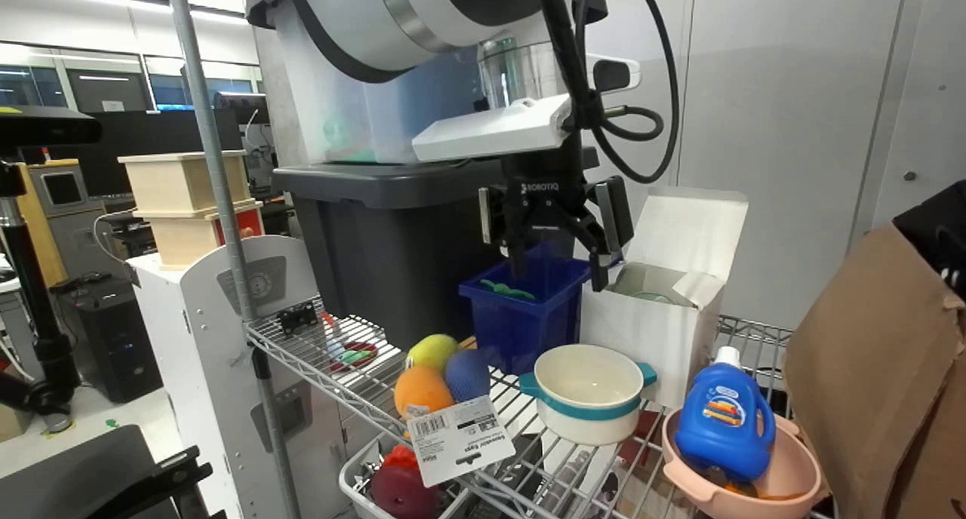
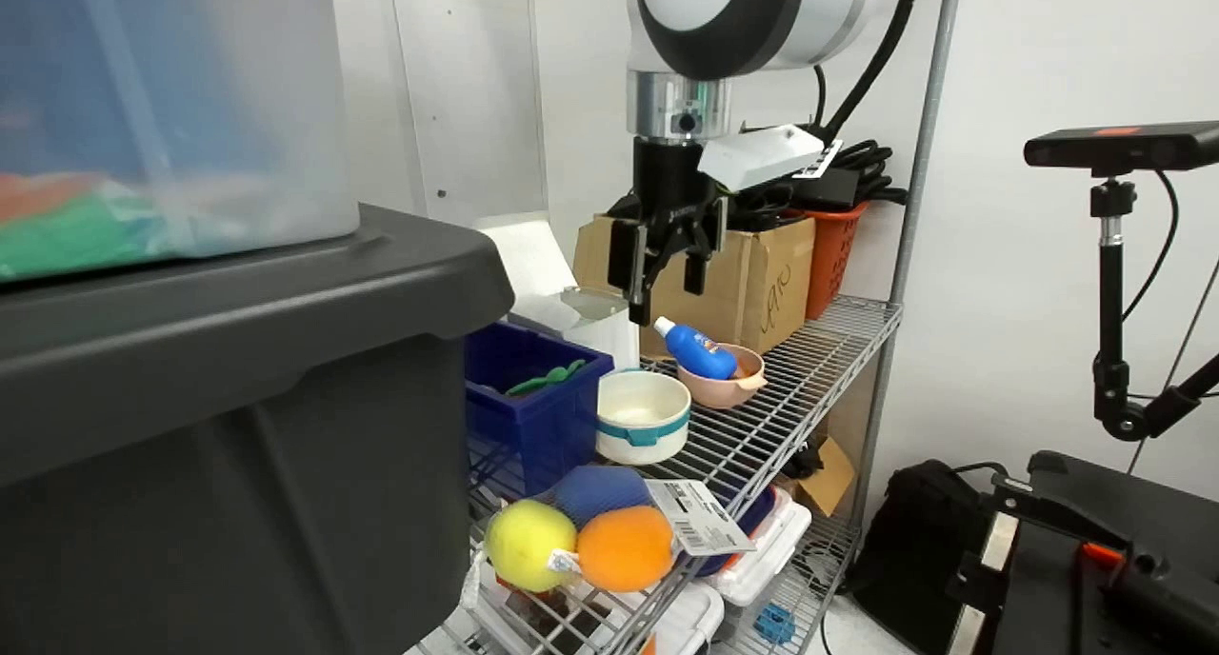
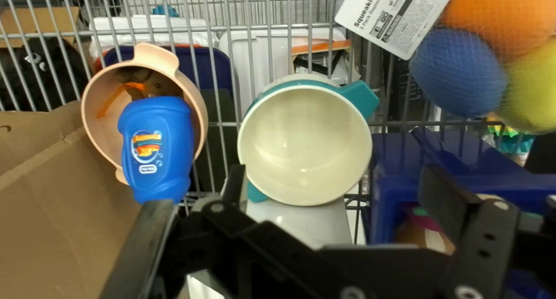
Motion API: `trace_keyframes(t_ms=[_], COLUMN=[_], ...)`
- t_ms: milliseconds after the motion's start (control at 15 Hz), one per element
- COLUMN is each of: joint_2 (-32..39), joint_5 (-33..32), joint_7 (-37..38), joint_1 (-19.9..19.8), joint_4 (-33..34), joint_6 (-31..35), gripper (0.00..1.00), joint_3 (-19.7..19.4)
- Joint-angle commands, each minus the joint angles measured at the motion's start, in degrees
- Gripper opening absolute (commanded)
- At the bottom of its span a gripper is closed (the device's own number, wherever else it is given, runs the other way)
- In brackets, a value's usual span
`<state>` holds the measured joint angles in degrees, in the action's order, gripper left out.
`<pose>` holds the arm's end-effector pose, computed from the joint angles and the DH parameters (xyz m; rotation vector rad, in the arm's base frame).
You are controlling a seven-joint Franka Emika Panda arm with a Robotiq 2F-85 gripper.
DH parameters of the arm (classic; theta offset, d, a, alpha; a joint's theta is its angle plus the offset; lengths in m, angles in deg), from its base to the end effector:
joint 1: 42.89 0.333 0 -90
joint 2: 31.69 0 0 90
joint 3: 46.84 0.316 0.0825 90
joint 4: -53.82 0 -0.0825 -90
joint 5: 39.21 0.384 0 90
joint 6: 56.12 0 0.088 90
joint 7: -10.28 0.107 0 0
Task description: Remove the yellow ball from the white pot and place it inside the blue storage bin
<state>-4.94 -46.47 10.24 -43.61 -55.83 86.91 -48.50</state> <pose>0.6397 -0.0248 0.2608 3.0382 0.0910 0.1723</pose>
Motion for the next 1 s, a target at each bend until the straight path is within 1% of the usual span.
trace_keyframes(t_ms=[0,333,467,733,933], joint_2=[-4.4,-10.4,-12.4,-16.1,-20.2], joint_5=[-0.4,-1.9,-2.3,-2.5,-4.3], joint_7=[-3.1,-6.0,-6.6,-5.7,-4.0], joint_1=[-1.5,-2.6,-2.7,-1.9,-0.5], joint_4=[-6.0,-14.5,-16.7,-20.3,-24.9], joint_6=[2.1,5.2,5.8,5.2,5.4], gripper=[1.00,1.00,1.00,1.00,1.00], joint_3=[-1.0,-2.3,-2.6,-2.3,-1.9])
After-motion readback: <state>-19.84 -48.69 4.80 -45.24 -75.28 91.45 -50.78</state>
